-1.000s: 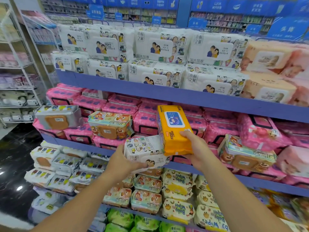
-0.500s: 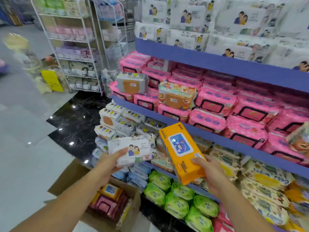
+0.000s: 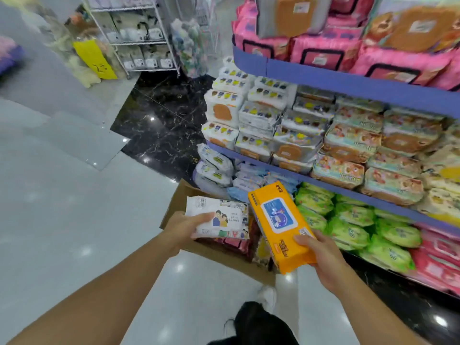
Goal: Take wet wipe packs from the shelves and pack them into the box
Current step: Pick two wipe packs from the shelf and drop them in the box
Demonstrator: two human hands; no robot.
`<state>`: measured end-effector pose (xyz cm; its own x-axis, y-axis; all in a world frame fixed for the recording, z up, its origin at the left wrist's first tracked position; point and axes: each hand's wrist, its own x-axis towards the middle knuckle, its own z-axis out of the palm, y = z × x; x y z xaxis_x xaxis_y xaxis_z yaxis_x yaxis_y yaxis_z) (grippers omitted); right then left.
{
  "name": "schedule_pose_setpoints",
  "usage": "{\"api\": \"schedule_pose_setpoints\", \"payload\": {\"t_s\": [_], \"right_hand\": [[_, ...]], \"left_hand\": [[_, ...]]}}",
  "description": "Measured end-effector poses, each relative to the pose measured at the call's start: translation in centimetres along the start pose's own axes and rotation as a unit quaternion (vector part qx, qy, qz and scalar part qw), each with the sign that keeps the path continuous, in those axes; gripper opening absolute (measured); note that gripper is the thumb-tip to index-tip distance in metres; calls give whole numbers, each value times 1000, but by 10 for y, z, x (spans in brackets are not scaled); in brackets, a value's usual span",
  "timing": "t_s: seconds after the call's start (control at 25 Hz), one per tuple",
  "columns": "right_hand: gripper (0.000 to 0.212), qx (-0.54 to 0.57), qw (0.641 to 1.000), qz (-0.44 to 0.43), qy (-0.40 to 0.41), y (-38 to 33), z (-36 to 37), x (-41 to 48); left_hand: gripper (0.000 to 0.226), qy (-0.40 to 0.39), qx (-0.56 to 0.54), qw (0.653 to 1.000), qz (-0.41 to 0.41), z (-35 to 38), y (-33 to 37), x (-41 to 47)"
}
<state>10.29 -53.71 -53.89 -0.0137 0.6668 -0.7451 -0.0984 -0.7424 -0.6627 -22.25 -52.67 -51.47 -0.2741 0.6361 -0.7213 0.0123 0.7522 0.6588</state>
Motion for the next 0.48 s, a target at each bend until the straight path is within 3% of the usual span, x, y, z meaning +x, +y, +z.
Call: {"api": "schedule_pose_setpoints", "payload": {"t_s": [0.08,0.2,0.36,0.48], "right_hand": [[54,-24,999,24,-3,22,11,15],[36,-18,997,70,30,57,32,47],[42,26,983,159,87,107,70,110],[48,67,964,205,157,134,94,164]], "left_hand": [[30,-6,29,999,-20,-6,-10,27],[48,-23,70,996,-47,-11,-30,86],[55,-62,125,987,-79,-16,-58,173],[35,-92,156,980,-80,-8,-80,239]]}}
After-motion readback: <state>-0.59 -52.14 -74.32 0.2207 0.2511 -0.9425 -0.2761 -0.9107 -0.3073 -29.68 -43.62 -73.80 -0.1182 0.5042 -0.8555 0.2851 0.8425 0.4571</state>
